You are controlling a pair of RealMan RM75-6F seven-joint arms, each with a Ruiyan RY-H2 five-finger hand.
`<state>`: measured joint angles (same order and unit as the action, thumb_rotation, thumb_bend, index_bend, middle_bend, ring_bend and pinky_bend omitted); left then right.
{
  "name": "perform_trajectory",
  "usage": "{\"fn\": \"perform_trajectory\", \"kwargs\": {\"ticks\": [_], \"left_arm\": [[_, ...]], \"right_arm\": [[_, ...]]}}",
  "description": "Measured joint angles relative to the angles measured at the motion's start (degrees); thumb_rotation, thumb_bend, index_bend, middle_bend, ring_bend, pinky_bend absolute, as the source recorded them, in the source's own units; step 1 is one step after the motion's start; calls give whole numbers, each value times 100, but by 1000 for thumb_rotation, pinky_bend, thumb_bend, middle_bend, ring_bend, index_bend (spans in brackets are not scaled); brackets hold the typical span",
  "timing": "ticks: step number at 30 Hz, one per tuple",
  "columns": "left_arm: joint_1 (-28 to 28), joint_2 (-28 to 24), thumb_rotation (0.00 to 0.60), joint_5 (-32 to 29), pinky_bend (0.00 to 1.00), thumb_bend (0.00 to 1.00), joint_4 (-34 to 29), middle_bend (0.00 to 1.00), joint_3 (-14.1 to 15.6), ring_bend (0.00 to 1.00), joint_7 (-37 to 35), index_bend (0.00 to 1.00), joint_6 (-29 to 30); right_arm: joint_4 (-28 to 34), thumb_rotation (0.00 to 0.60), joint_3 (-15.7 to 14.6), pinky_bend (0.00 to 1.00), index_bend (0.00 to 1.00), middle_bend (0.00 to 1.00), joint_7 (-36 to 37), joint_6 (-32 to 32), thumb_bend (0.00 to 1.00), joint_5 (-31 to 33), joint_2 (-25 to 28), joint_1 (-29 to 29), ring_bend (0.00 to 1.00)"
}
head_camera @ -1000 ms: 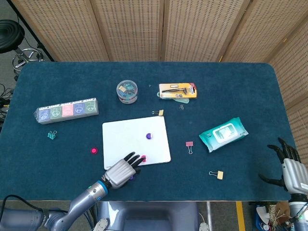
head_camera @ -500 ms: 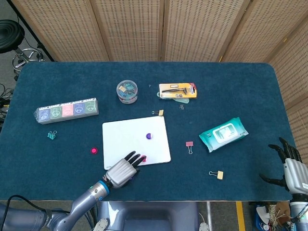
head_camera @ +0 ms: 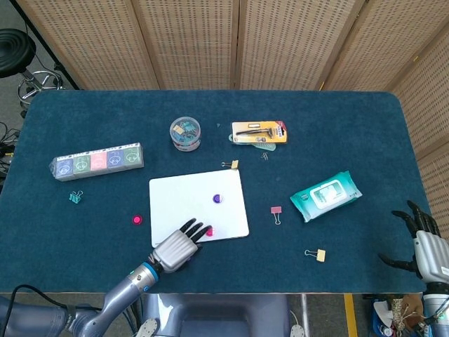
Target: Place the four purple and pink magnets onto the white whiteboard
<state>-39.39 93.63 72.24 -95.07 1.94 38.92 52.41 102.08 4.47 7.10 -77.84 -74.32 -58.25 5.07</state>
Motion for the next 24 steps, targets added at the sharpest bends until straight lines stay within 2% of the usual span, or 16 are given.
{"fn": "perform_trajectory", "kwargs": {"ticks": [8,16,24], "left_arm": [[-20,-104,600,-7,0,302,-84,0,-12,0,-12,566,63],[-66,-257,600,-29,0,302,-192,0,-152,0,-83,566,151],[-207,-501,600,-388,0,310,-131,0,-595,0,-258,566,164]], "right_arm": [[10,600,12,0,192,0,-36,26,82,0,-3,-13,0],[16,600,24,0,195,0,-49,53,80,2,-3,-21,0],[23,600,28,0,199,0,-48,65,80,-14,2,-35,0]]}}
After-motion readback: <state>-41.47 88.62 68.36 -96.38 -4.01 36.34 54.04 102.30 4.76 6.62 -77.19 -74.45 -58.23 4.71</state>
